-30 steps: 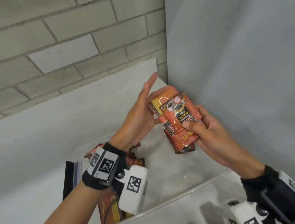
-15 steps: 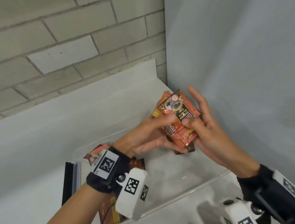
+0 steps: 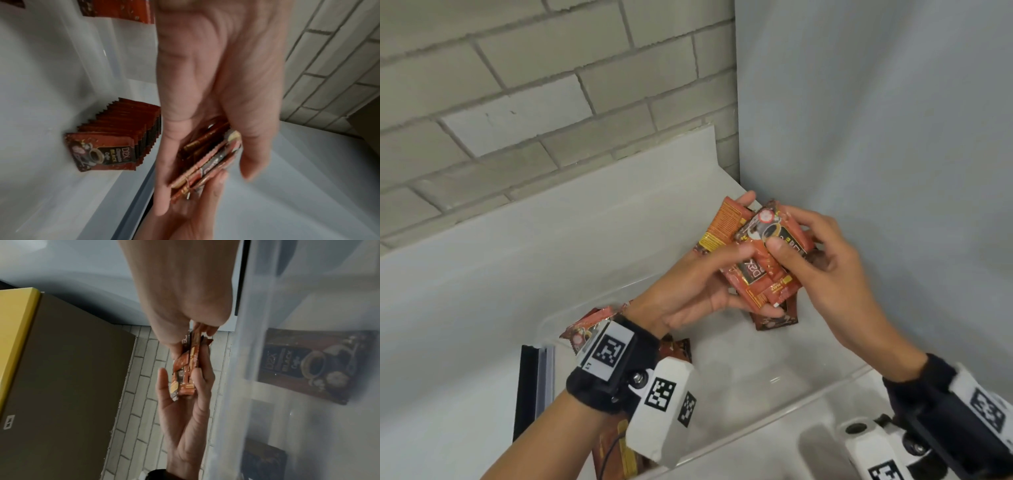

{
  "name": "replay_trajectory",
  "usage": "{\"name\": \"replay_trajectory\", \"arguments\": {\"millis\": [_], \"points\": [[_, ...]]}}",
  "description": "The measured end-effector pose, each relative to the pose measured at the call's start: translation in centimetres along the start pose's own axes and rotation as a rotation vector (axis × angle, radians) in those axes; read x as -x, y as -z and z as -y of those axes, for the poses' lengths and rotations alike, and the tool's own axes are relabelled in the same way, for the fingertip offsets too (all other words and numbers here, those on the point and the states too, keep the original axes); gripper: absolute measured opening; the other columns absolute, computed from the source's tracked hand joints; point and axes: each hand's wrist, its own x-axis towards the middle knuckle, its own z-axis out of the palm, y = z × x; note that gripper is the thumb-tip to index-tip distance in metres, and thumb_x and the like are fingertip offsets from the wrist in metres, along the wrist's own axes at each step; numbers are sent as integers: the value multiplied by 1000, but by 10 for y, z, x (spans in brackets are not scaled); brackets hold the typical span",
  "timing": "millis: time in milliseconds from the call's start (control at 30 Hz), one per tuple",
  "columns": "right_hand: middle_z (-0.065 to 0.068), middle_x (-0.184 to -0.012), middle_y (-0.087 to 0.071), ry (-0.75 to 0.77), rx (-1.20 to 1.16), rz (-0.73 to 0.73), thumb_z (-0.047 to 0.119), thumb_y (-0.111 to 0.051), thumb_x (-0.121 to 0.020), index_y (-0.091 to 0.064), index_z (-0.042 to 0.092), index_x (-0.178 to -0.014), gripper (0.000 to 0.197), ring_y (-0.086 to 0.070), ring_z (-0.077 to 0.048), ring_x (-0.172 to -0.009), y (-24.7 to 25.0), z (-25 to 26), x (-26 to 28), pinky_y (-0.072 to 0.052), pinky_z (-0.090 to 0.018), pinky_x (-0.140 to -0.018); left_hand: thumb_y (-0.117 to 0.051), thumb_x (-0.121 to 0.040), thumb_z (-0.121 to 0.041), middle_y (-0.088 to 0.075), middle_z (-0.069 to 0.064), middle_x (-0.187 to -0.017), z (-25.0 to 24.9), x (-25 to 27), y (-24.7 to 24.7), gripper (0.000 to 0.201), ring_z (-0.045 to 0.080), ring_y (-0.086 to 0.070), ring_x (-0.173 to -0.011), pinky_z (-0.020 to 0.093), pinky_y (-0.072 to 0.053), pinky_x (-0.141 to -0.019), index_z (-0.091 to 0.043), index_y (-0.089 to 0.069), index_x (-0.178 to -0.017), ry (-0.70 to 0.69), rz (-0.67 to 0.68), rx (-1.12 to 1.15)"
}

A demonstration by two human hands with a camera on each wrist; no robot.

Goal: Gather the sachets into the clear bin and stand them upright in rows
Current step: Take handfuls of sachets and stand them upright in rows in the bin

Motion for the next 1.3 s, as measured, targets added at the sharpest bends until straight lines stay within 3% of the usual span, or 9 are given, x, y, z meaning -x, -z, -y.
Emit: {"name": "replay_trajectory", "arguments": {"millis": [167,233,333,500,633,833,1033,1167,1300], "points": [[6,-110,-67,-20,-118,8,26,-67,-82,-57,20,-117,37,-66,-9,-100,-1,-1,-1,-55,-30,-80,-53,-87,-10,-68,3,-120,3,-3,5,46,27,-66,-104,53,-56,-79,-40,-60,-120,-68,-175,-11],[10,-103,-70,1,-162,20,20,-65,-81,-57,21,-112,32,-66,-7,-96,-1,2,-1,-54,-23,-76,-57,-83,-13,-68,5,-118,4,-3,5,37,28,-65,-105,51,-54,-83,-41,-69,-105,-49,-204,-28],[7,-101,-72,0,-163,35,19,-67,-79,-56,22,-107,30,-69,-8,-92,-1,2,0,-55,-22,-71,-59,-84,-18,-69,3,-117,4,-2,3,33,28,-66,-106,48,-54,-84,-41,-68,-105,-36,-229,-60],[6,-97,-68,25,-156,-41,24,-69,-78,-52,21,-99,27,-67,-8,-90,-3,2,0,-53,-21,-72,-62,-82,-6,-72,1,-105,1,-2,0,38,24,-68,-98,41,-58,-75,-41,-76,-83,-155,-244,-46],[10,-90,-66,10,-165,-83,24,-65,-79,-46,17,-96,26,-66,1,-82,-1,2,-1,-51,-15,-69,-58,-79,5,-73,0,-105,-1,-1,0,50,25,-68,-100,46,-56,-81,-41,-76,-87,-266,-268,-17],[9,-93,-74,-93,-160,6,26,-63,-81,-60,12,-109,32,-70,-5,-85,-5,5,1,-52,-14,-69,-64,-70,5,-73,4,-99,1,-4,1,39,20,-70,-92,35,-59,-79,-12,-63,-105,-316,-363,-104],[14,-86,-73,-71,-138,-71,23,-63,-83,-61,11,-107,27,-69,-1,-80,-2,7,0,-51,-12,-67,-66,-72,-5,-72,7,-104,-3,-2,7,37,23,-70,-93,38,-59,-80,-16,-64,-108,-257,-391,-118],[10,-104,-72,-67,-154,-49,22,-62,-85,-57,14,-123,40,-69,-6,-94,-1,7,0,-53,-17,-73,-68,-71,-7,-71,4,-108,-7,1,11,40,28,-67,-103,44,-57,-85,-39,-72,-95,-243,-352,-180],[16,-113,-69,-80,-178,30,23,-60,-83,-50,23,-134,52,-65,-2,-104,-3,6,0,-52,-16,-79,-68,-72,-3,-69,1,-115,-9,2,10,61,26,-67,-106,39,-59,-76,-32,-55,-124,-243,-319,-228]]}}
